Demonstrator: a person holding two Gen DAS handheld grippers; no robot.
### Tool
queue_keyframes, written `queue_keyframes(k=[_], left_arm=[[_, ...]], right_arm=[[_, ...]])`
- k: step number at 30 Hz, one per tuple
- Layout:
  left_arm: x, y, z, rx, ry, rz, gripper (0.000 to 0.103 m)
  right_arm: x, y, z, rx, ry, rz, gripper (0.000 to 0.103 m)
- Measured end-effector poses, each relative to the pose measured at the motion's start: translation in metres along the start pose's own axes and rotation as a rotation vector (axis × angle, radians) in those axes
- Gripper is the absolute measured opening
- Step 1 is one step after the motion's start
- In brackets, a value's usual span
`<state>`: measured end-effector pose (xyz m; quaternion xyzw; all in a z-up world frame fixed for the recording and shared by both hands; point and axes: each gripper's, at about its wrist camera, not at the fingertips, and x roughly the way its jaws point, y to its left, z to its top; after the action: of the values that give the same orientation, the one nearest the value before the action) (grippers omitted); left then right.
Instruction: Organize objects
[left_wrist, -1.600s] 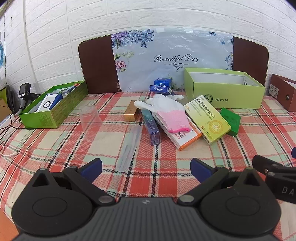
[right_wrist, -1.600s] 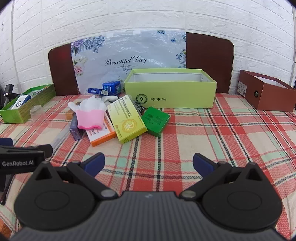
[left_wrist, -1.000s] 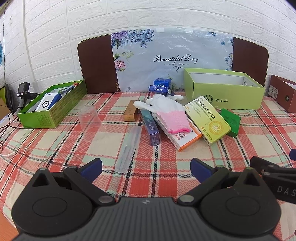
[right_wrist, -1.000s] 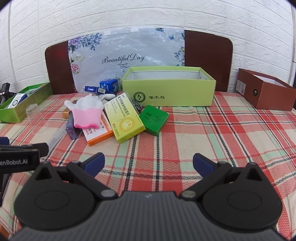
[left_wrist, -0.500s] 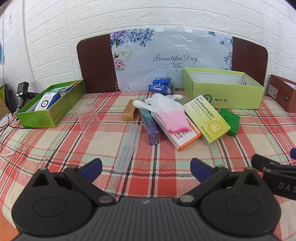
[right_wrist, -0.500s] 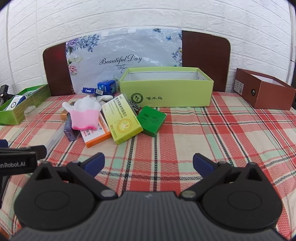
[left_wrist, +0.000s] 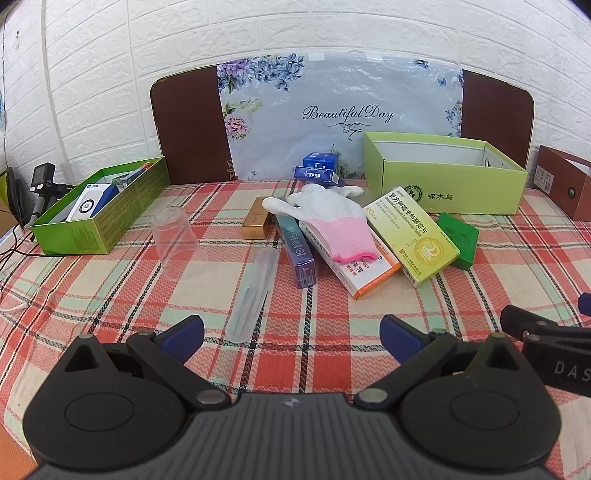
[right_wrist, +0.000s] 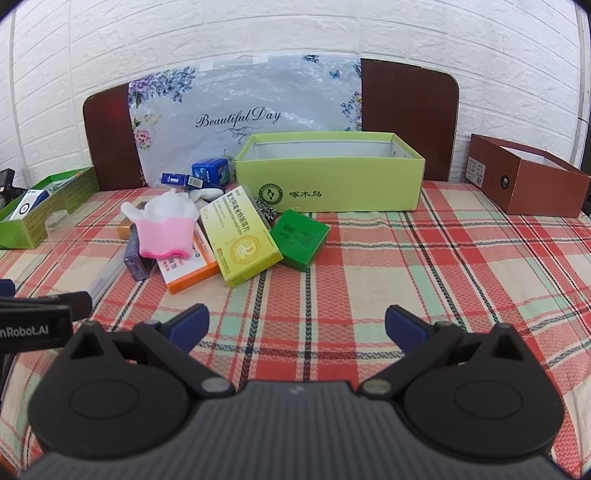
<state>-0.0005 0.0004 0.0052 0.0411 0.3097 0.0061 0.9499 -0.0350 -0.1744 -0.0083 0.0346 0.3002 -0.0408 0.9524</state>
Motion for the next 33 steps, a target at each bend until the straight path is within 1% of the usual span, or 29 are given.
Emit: queue_keyframes(k=[15,20,23,25,27,29,33], left_arm=[[0.016,0.004,0.003,-0.009,0.033,-0.007,0.103],[0.026,0.007,0.004,-0.007,0.044,-0.011,0.103],[0.033,0.012,0.006,-0.021,0.047,-0.042,0.103],[0.037,0.019,0.009,-0.051,0.04,-0.085,0.103],[0.042,0.023,0.015,-0.075,0.029,-0.105,0.103],[0.047,0.022,0.022,-0.077,0.015,-0.121,0.103],[0.064,0.022,0.037,-0.068,0.004,-0.165,0.103]], right_arm=[[0.013,0.004,-0.001,-0.013,0.027,0.005,0.103],[0.023,0.004,0.001,-0.025,0.035,0.031,0.103],[0.03,0.004,0.003,-0.041,0.031,0.04,0.103],[0.037,0.005,0.004,-0.071,0.022,0.061,0.103],[0.045,0.007,0.005,-0.113,0.009,0.094,0.103],[0.054,0.009,0.009,-0.165,0.003,0.119,0.103],[0.074,0.02,0.02,-0.283,-0.051,0.139,0.103]])
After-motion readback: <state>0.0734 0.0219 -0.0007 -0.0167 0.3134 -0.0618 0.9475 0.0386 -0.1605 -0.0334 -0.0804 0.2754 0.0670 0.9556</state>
